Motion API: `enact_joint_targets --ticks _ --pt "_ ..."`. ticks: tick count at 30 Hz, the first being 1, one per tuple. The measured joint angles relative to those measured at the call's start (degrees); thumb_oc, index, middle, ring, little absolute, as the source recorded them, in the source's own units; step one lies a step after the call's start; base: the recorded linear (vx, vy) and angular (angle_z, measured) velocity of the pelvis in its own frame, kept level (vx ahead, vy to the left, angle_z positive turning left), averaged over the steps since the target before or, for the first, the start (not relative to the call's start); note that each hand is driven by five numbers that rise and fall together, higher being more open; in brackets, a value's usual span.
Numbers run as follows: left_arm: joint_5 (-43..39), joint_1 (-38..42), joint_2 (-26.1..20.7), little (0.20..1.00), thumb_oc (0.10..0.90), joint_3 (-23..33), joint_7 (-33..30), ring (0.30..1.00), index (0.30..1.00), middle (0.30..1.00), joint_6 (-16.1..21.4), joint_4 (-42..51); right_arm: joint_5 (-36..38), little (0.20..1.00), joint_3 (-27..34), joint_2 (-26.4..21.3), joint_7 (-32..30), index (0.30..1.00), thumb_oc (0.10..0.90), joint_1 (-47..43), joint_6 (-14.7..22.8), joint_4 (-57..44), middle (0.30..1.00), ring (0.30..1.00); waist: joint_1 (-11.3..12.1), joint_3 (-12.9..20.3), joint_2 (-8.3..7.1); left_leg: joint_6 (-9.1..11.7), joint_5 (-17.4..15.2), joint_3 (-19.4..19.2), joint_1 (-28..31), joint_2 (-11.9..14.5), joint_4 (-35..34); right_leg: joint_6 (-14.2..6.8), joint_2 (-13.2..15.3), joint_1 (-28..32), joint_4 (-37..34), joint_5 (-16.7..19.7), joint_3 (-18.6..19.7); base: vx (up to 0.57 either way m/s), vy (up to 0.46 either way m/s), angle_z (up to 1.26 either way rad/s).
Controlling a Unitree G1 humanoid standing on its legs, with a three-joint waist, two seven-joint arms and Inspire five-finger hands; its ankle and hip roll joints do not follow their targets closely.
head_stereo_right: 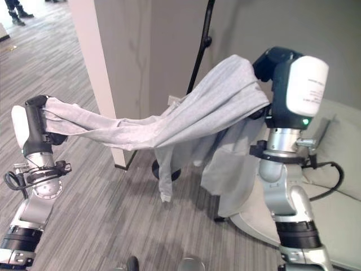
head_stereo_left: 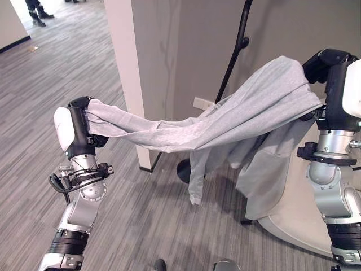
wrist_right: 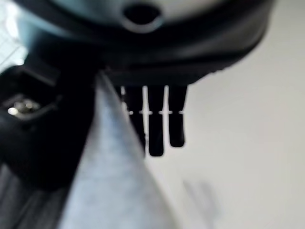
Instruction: Hang the clothes on the sofa on the clothes rack.
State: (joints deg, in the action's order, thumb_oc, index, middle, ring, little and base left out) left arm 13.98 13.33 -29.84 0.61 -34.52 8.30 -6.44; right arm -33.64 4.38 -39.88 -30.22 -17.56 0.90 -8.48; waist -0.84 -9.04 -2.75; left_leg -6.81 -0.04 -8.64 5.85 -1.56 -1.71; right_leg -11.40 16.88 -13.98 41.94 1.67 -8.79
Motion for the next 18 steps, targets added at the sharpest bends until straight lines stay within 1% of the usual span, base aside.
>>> enact_joint_targets --ticks 1,2,3,4,5,6,7,8,9,10,11,12,13,14,15,16,18 --pt "0.0 0.0 0.0 0.300 0.400 0.3 0.0 0.300 0.300 0.300 0.0 0.1 0.0 0.300 0.0 -0.1 0.0 0.300 0.400 0.0 -0.3 -0.7 0.300 0.300 -0.1 0.0 -0.02 0.2 -0.1 -0.2 1.0 -0.3 -0.9 0.3 -0.1 -0.2 -0.6 -0.9 -1.0 0.21 -0.115 -0.07" --pt "-0.1 0.0 0.1 0.300 0.400 0.8 0.0 0.300 0.300 0.300 0.0 0.3 -0.1 0.300 0.1 -0.3 -0.1 0.300 0.400 0.0 -0.4 -1.5 0.300 0.300 -0.1 0.0 0.05 0.6 -0.3 -0.4 1.8 -0.6 -1.6 0.7 -0.2 -0.2 -3.0 -2.2 -2.4 0.15 -0.156 -0.04" --pt "-0.1 0.0 0.1 0.300 0.400 1.9 0.0 0.300 0.300 0.300 0.0 0.6 -0.4 0.300 0.1 -0.6 -0.1 0.300 0.400 -0.4 -0.3 -2.2 0.300 0.300 -0.1 0.1 0.06 0.9 -0.5 -0.4 2.0 -0.9 -1.7 0.9 -0.3 0.1 -9.0 -3.0 -3.8 0.18 -0.183 -0.04" --pt "-0.4 0.4 0.1 0.300 0.400 3.0 0.0 0.300 0.300 0.300 0.0 0.6 -1.6 0.300 0.0 -3.2 -0.1 0.300 0.400 -1.0 -0.2 -2.3 0.300 0.300 0.0 0.1 0.00 1.5 -0.9 -0.2 1.6 -1.0 -1.7 1.0 -0.7 0.4 -20.9 -2.9 -3.1 0.29 -0.277 0.03" --pt "-0.4 0.4 0.1 0.300 0.400 3.6 0.0 0.300 0.300 0.300 0.0 0.2 -2.2 0.300 0.0 -4.8 0.0 0.300 0.400 -1.3 -0.2 -2.0 0.300 0.300 0.0 0.1 -0.02 1.9 -1.1 -0.1 1.5 -1.1 -1.7 1.0 -0.7 0.6 -27.8 -2.0 -1.5 0.33 -0.269 0.10" --pt "-0.4 0.4 0.1 0.300 0.400 3.9 0.0 0.300 0.300 0.300 -0.1 -0.2 -2.4 0.300 0.0 -5.7 -0.1 0.300 0.400 -1.5 -0.3 -1.6 0.300 0.300 -0.1 0.2 -0.15 2.4 -1.4 0.0 1.6 -1.0 -1.7 1.1 -0.4 1.0 -33.1 -0.5 -0.3 0.33 -0.271 0.19" --pt "-0.4 1.2 0.1 0.300 0.400 4.1 -0.1 0.300 0.300 0.300 -0.1 -1.6 -3.5 0.300 0.0 -7.3 0.0 0.300 0.400 -1.6 -0.7 -0.8 0.300 0.300 -0.1 0.4 -0.46 3.0 -1.9 0.6 1.7 -1.1 -1.6 0.3 0.3 1.8 -39.9 2.5 0.8 0.26 -0.194 0.25" --pt "-0.4 2.3 0.0 0.300 0.400 4.2 -0.2 0.300 0.300 0.300 -0.7 -3.0 -4.2 0.300 0.0 -9.0 0.1 0.300 0.400 -1.6 -1.3 -0.3 0.300 0.300 -0.1 0.5 -0.71 3.3 -2.1 1.6 2.1 -1.1 -1.7 -0.2 0.6 2.8 -45.0 5.5 1.6 0.29 -0.202 0.32" --pt "-0.4 3.3 -0.2 0.300 0.400 4.2 -0.4 0.300 0.300 0.300 -1.4 -4.1 -4.8 0.300 0.0 -10.2 0.1 0.300 0.400 -1.7 -1.5 0.2 0.300 0.300 -0.2 0.6 -0.94 3.8 -2.4 2.1 2.4 -0.7 -1.7 0.1 0.9 3.1 -47.1 8.1 1.7 0.30 -0.197 0.38" --pt "-0.4 4.4 -0.4 0.300 0.400 4.1 -0.6 0.300 0.300 0.300 -2.2 -5.1 -5.6 0.300 0.0 -11.1 0.1 0.300 0.400 -1.9 -1.5 1.0 0.300 0.300 -0.3 0.6 -1.32 4.6 -2.9 2.9 3.3 -0.2 -1.7 0.4 0.2 4.1 -47.6 10.2 2.2 0.21 -0.134 0.49" --pt "-0.3 5.5 -0.7 0.300 0.400 4.1 -1.2 0.300 0.300 0.300 -2.5 -6.1 -6.1 0.300 -0.1 -12.1 0.3 0.300 0.400 -1.9 -1.5 2.2 0.300 0.300 -0.6 0.8 -2.13 5.8 -3.6 4.2 5.3 0.6 -2.2 0.8 -0.9 6.6 -47.6 11.6 3.4 0.28 -0.216 0.56" --pt "-0.2 5.6 -1.5 0.300 0.400 4.1 -1.4 0.300 0.300 0.300 -2.6 -6.1 -6.2 0.300 -0.3 -12.2 0.4 0.300 0.400 -1.9 -1.5 3.2 0.300 0.300 -0.7 2.0 -3.83 7.3 -4.5 5.2 7.4 1.0 -2.9 1.8 -2.7 9.5 -47.2 13.1 4.5 0.34 -0.336 0.16" --pt "0.3 5.1 -1.5 0.300 0.400 5.1 -3.5 0.300 0.300 0.300 -2.4 -5.8 -6.2 0.300 -0.4 -12.2 0.0 0.300 0.400 -3.3 -1.5 4.1 0.300 0.300 0.5 4.0 -3.74 10.2 -6.3 4.7 9.4 4.5 -3.2 2.9 -6.6 11.4 -47.0 10.8 3.0 0.40 -0.440 0.10" --pt "0.2 5.2 -1.4 0.300 0.400 5.5 -3.6 0.300 0.300 0.300 -2.4 -5.8 -6.1 0.300 -0.5 -12.9 0.0 0.300 0.400 -3.3 -1.6 4.5 0.300 0.300 -0.2 4.3 -3.07 11.1 -6.0 4.7 9.6 6.6 -3.2 4.0 -8.8 12.3 -47.1 10.0 2.8 0.26 -0.363 -0.20" --pt "0.2 5.2 -2.0 0.300 0.400 5.8 -3.8 0.300 0.300 0.300 -2.4 -5.5 -6.1 0.300 -1.1 -13.9 0.0 0.300 0.400 -4.1 -1.6 5.5 0.300 0.300 0.0 4.5 -2.81 11.5 -5.8 4.4 9.9 8.2 -3.1 4.8 -10.6 12.2 -47.1 9.5 2.8 0.11 -0.191 -0.09" --pt "0.1 5.4 -3.3 0.300 0.400 5.8 -4.0 0.300 0.300 0.300 -2.4 -5.5 -6.0 0.300 -1.6 -14.8 0.0 0.300 0.400 -5.4 -1.6 6.6 0.300 0.300 -0.1 4.5 -2.79 12.0 -5.8 4.4 9.7 10.1 -2.3 5.9 -12.6 12.2 -47.1 8.9 2.8 0.14 -0.231 -0.32" --pt "0.1 5.6 -4.0 0.300 0.400 5.6 -4.0 0.300 0.300 0.300 -2.4 -5.6 -5.9 0.300 -1.5 -15.5 -0.2 0.300 0.400 -7.1 -1.5 7.3 0.300 0.300 -0.7 4.6 -2.86 13.7 -5.8 4.4 8.5 12.7 0.5 8.1 -15.2 12.2 -47.0 7.9 2.8 0.12 -0.205 -0.20"
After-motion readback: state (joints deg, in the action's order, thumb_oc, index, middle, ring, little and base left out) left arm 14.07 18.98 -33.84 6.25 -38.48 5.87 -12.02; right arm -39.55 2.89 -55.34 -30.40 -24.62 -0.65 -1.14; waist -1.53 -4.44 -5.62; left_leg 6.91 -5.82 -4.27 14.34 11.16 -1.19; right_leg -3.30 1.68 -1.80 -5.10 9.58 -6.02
